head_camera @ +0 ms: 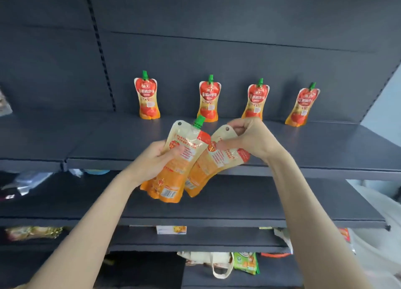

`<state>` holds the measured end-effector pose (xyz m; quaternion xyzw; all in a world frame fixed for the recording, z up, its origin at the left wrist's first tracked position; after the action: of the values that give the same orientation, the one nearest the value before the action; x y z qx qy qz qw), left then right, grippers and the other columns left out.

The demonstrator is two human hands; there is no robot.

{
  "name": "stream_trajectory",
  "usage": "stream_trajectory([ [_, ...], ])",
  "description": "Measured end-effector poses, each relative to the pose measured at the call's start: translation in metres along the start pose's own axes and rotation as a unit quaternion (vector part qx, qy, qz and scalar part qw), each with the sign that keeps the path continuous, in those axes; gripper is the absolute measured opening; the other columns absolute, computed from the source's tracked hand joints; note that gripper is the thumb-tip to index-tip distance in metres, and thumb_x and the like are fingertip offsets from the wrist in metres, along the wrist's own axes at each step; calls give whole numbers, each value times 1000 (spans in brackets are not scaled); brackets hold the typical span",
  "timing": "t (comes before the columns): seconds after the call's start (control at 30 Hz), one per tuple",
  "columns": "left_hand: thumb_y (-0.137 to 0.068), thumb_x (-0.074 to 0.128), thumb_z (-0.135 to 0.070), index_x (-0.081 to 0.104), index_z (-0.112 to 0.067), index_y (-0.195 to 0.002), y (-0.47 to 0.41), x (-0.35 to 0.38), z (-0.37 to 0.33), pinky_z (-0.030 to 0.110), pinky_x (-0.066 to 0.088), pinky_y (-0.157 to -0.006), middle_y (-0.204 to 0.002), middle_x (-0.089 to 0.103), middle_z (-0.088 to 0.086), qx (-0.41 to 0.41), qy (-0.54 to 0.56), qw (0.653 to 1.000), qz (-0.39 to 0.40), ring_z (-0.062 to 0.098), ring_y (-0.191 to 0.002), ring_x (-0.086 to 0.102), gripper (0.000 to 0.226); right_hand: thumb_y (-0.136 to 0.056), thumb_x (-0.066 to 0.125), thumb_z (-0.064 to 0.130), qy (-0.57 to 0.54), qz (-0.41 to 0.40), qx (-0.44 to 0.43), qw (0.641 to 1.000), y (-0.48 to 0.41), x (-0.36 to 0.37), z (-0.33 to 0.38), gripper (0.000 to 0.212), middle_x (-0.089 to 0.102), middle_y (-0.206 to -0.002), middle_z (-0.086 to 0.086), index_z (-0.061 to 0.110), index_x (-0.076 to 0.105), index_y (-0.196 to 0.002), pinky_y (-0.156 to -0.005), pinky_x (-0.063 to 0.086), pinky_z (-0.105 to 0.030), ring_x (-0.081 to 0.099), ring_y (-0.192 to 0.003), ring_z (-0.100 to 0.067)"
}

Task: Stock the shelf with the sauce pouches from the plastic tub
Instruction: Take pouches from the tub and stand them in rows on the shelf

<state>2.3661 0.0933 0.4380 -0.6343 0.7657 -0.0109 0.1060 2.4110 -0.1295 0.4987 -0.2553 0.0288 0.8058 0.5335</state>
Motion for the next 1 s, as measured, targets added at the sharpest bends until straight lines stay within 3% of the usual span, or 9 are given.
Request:
stream_trajectory([
  [0.13,-80,58,-45,67,-28,-103,-33,-37,5,23,56,-69,-103,73,-3,5,29,999,-41,16,-95,70,30,-60,88,15,-7,-72,-31,997,-66,16,3,31,73,-84,4,24,65,-78,-57,58,-25,71,-70,-8],
  [0.27,-79,58,-46,67,-25,-102,-71,-69,8,20,55,-63,-98,74,-3,16,60,992,-111,15,-90,70,32,-62,87,18,-139,-155,-17,978,-122,28,-10,36,72,-92,-9,13,66,-92,-68,59,-34,72,-77,-17],
  [0.37,-79,58,-48,67,-24,-100,-100,-91,15,20,55,-60,-95,74,-3,14,88,983,-160,14,-86,71,33,-71,81,10,-266,-141,-4,954,-155,50,-29,29,73,-97,-11,10,69,-97,-84,56,-45,70,-92,-31],
  [0.43,-82,57,-47,67,-24,-100,-117,-100,23,21,55,-60,-94,74,-3,8,92,981,-168,14,-85,71,31,-77,74,4,-322,-109,3,941,-171,71,-42,23,74,-94,-4,19,72,-94,-83,56,-41,70,-92,-26],
  [0.53,-88,54,-45,64,-26,-106,-140,-113,40,27,56,-65,-95,74,-5,-12,88,982,-170,15,-88,71,28,-81,70,15,-370,-86,35,924,-192,94,-59,17,74,-90,2,31,75,-81,-78,58,-37,71,-89,-20],
  [0.67,-94,50,-38,58,-25,-117,-164,-151,56,34,58,-70,-97,73,-2,-8,123,967,-222,17,-88,71,28,-89,63,20,-307,-126,51,942,-219,104,-80,19,75,-85,3,30,76,-79,-71,58,-31,72,-82,-15],
  [0.83,-98,45,-33,50,-49,-102,-191,-188,57,12,48,-64,-92,65,-22,70,-7,964,-256,-7,-85,64,17,-95,56,23,-258,-213,49,941,-254,120,-86,19,72,-103,3,24,64,-111,-88,53,-27,68,-97,-9],
  [0.9,-97,45,-36,50,-44,-106,-198,-192,67,20,45,-69,-89,62,-24,71,-60,959,-267,-6,-84,61,13,-96,54,18,-223,-236,34,945,-263,128,-85,26,66,-114,-1,22,56,-122,-94,47,-25,64,-104,-8],
  [1.0,-98,42,-37,43,-29,-127,-198,-187,88,28,43,-76,-96,59,-25,58,-93,955,-276,-1,-89,59,30,-97,51,15,-178,-242,32,953,-266,140,-89,32,61,-122,-1,19,48,-128,-97,43,-24,58,-112,-10],
])
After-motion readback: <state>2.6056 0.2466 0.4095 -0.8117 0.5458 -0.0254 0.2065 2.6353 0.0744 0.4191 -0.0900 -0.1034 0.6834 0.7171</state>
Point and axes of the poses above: each hand's wrist, its own y-axis away from the middle knuckle, its own x-axis out of the palm, z = x × y, the point moved 3 cm from there along -y, towards the middle knuckle
